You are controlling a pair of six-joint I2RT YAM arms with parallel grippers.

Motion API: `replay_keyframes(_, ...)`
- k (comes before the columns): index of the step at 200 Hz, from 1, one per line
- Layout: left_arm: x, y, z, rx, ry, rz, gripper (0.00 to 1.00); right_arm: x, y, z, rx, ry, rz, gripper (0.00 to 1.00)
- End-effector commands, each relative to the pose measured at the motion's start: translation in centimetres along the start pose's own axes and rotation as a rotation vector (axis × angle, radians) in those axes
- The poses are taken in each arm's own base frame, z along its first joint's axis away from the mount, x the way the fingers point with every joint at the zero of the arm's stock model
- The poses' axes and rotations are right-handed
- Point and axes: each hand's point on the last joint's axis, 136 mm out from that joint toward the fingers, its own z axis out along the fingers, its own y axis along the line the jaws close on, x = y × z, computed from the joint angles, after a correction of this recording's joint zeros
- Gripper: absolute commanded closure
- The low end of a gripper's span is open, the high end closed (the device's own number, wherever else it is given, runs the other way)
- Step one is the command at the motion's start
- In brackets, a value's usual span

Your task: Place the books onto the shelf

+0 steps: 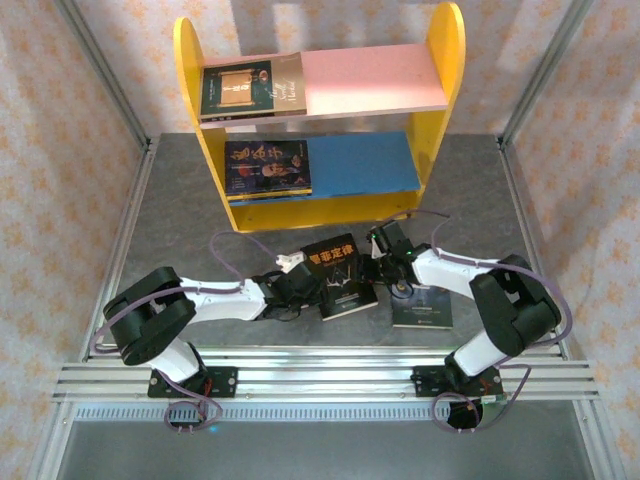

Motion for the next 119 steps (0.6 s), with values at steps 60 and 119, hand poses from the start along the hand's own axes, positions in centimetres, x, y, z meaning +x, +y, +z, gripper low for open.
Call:
replay_keyframes(60,2.9,-3.3,3.3,0.207,0.137,-0.063,0.48,5.0,0.6,2.5,-0.078,0.094,0.020,0.76)
replay_keyframes(119,-1.1,-6.3,-2.9,0.242,0.038,0.031,0.48,5.7,2.1,2.9,-0.115,0.108,-0.002,0.78)
